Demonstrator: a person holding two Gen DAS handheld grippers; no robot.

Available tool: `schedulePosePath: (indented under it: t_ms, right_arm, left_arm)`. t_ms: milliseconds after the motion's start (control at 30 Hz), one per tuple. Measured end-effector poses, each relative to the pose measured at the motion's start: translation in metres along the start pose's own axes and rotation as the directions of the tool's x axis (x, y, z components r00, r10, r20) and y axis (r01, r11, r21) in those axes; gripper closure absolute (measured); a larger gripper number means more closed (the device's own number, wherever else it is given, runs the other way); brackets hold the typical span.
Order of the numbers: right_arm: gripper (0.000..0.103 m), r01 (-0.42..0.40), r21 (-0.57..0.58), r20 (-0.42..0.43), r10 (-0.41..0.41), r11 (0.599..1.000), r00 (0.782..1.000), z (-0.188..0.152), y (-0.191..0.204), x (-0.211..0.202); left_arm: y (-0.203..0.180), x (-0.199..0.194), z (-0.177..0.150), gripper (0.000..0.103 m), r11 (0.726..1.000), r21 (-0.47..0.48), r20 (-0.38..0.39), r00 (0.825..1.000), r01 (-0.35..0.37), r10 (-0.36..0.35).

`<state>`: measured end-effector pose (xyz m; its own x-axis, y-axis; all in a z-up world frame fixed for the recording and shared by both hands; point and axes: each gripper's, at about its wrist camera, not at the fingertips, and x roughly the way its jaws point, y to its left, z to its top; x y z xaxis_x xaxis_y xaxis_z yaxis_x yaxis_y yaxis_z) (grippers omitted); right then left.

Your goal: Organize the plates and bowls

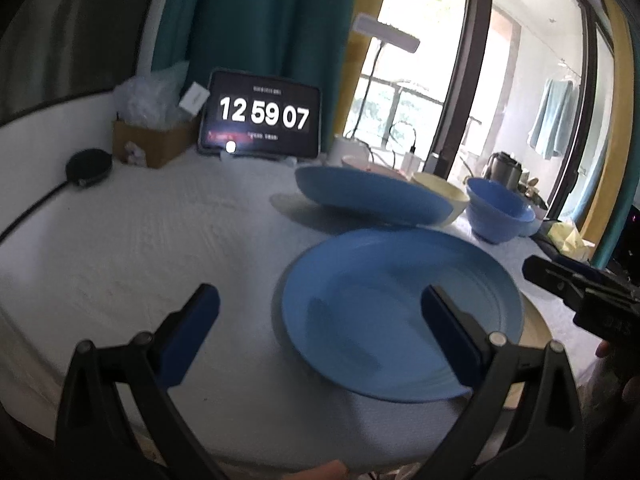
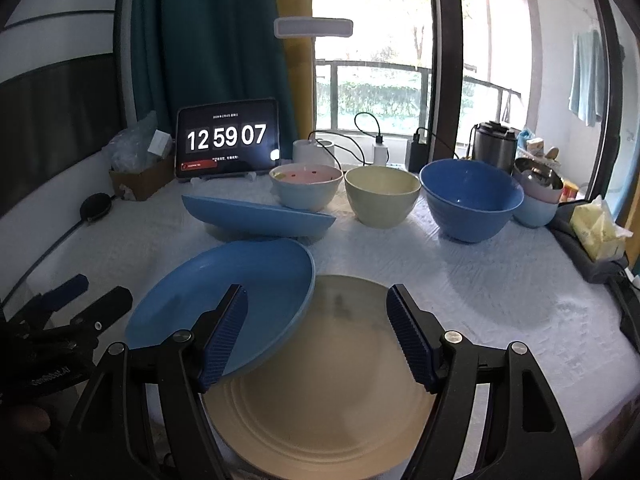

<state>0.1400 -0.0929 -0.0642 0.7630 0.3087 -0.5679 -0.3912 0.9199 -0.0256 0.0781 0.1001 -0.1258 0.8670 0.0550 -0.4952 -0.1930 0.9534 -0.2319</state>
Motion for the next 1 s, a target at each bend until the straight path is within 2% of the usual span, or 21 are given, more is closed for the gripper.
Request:
schedulePosePath:
  t_ms: [200,333,400,500,567,600,767,833,900,967,1000]
  right_arm:
    - [0.029,-0.018,0.021,-0.026,0.019,1.0,0.999,-0.004,-0.003,0.012]
    - [0.042,-0.009,0.01,-0.046,0.01,1.0,0.999,-0.006,0.0,0.02]
    - [0.051,-0.007,0.009,-0.058,0.008,1.0,0.998,-0.008,0.0,0.023]
    - [0.053,-0.018,0.019,-0.066,0.019,1.0,0.998,-0.01,-0.001,0.025]
    - [0.054,-0.025,0.026,-0.073,0.027,0.999,0.997,-0.01,-0.002,0.027]
    - [0.056,-0.028,0.03,-0.078,0.03,0.999,0.996,-0.011,-0.003,0.028]
    - [0.066,-0.032,0.042,-0.105,0.036,0.999,0.994,-0.014,-0.005,0.033]
    - [0.067,-0.042,0.045,-0.102,0.047,0.998,0.994,-0.015,-0.006,0.032]
    - [0.074,-0.048,0.039,-0.096,0.051,0.998,0.994,-0.015,-0.003,0.031]
    - [0.079,-0.047,0.036,-0.096,0.05,0.998,0.994,-0.016,-0.002,0.031]
    - [0.08,-0.05,0.033,-0.097,0.053,0.998,0.994,-0.017,-0.002,0.031]
  left_arm:
    - [0.002,0.016,-0.003,0.002,1.0,-0.011,-0.069,0.998,0.004,-0.005]
    - [0.004,0.02,-0.003,0.003,1.0,-0.018,-0.084,0.996,-0.013,0.011]
    - [0.004,0.021,-0.004,0.012,1.0,-0.016,-0.087,0.996,-0.016,0.014]
    - [0.005,0.026,-0.005,0.018,1.0,-0.019,-0.113,0.993,-0.023,0.02]
    - [0.005,0.029,-0.007,0.029,0.999,-0.022,-0.129,0.991,-0.024,0.02]
    - [0.006,0.031,-0.008,0.032,0.999,-0.026,-0.141,0.99,-0.02,0.016]
    - [0.005,0.041,-0.012,0.035,0.999,-0.024,-0.191,0.981,-0.027,0.022]
    - [0.004,0.042,-0.012,0.035,0.999,-0.026,-0.195,0.98,-0.029,0.024]
    - [0.003,0.04,-0.011,0.035,0.999,-0.023,-0.187,0.982,-0.024,0.02]
    - [0.0,0.039,-0.01,0.047,1.0,-0.017,-0.183,0.983,-0.013,0.01]
    - [-0.001,0.038,-0.01,0.05,1.0,-0.016,-0.185,0.983,-0.007,0.004]
